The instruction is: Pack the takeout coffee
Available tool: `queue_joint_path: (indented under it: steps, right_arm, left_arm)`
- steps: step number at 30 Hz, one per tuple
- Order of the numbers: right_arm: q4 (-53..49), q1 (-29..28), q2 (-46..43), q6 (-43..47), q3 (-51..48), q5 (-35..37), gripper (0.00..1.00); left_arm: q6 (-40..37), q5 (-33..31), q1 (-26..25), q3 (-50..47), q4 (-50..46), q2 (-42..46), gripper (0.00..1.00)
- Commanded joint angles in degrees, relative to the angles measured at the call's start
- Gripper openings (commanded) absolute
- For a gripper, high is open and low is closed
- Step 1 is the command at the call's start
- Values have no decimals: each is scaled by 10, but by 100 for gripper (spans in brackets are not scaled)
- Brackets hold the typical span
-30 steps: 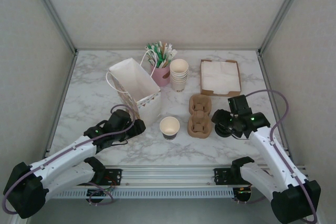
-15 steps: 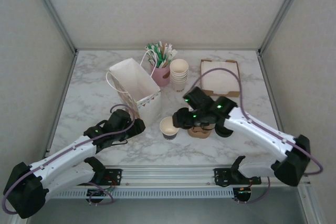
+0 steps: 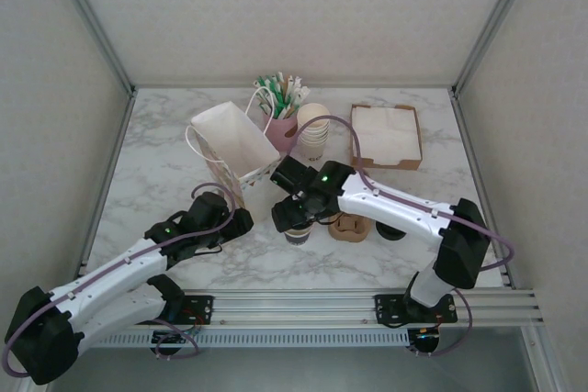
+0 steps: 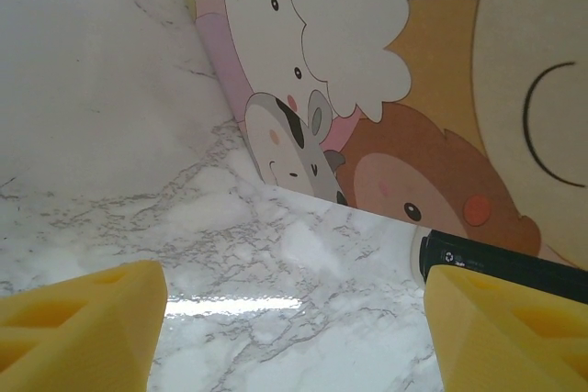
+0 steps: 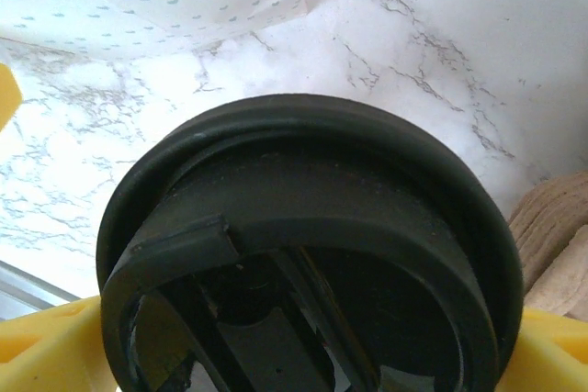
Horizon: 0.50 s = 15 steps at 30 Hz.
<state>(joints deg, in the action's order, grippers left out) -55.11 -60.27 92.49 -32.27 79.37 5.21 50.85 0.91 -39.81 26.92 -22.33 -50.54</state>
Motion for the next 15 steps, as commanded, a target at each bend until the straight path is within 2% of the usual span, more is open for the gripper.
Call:
queue_joint_path:
  steps: [1, 15]
  right_arm:
    - [-35, -9, 14, 12, 21, 22, 91]
    - [-45, -14, 38, 17, 31, 25, 95]
  left_arm:
    - [4, -16, -6, 16, -18, 9, 74]
    - [4, -14, -6, 16, -14, 5, 74]
